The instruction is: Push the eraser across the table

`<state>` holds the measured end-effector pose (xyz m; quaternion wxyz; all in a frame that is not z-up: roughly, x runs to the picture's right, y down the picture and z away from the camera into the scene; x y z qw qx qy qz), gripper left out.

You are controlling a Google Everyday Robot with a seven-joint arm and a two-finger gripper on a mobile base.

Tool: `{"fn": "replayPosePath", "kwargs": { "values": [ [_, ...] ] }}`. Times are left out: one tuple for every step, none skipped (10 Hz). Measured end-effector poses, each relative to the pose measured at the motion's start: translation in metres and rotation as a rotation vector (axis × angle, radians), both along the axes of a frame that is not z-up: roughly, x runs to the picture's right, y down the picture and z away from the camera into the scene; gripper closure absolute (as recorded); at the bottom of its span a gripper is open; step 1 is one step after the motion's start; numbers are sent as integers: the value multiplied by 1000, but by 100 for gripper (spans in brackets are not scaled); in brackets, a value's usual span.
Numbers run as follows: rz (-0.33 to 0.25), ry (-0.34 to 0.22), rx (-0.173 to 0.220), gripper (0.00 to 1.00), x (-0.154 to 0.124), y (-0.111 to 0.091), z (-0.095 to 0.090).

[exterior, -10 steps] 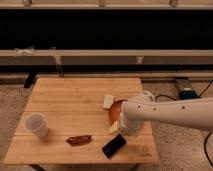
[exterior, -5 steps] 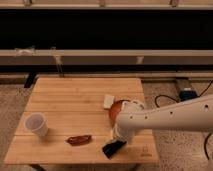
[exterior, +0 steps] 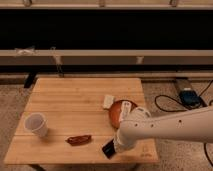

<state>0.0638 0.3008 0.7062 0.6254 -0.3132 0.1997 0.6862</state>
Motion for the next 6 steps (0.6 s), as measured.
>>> {"fn": "replayPosePath", "kwargs": {
  "values": [
    [-4, -7, -9, 99, -2, 3, 5],
    [-12, -13, -23, 100, -3, 9, 13],
    [-17, -21, -34, 100, -6, 14, 20],
    [-15, -20, -42, 100, -3, 17, 23],
    [-10, -21, -48, 100, -2, 19, 24],
    [-10, -23, -53, 100, 0, 21, 24]
  ]
}}
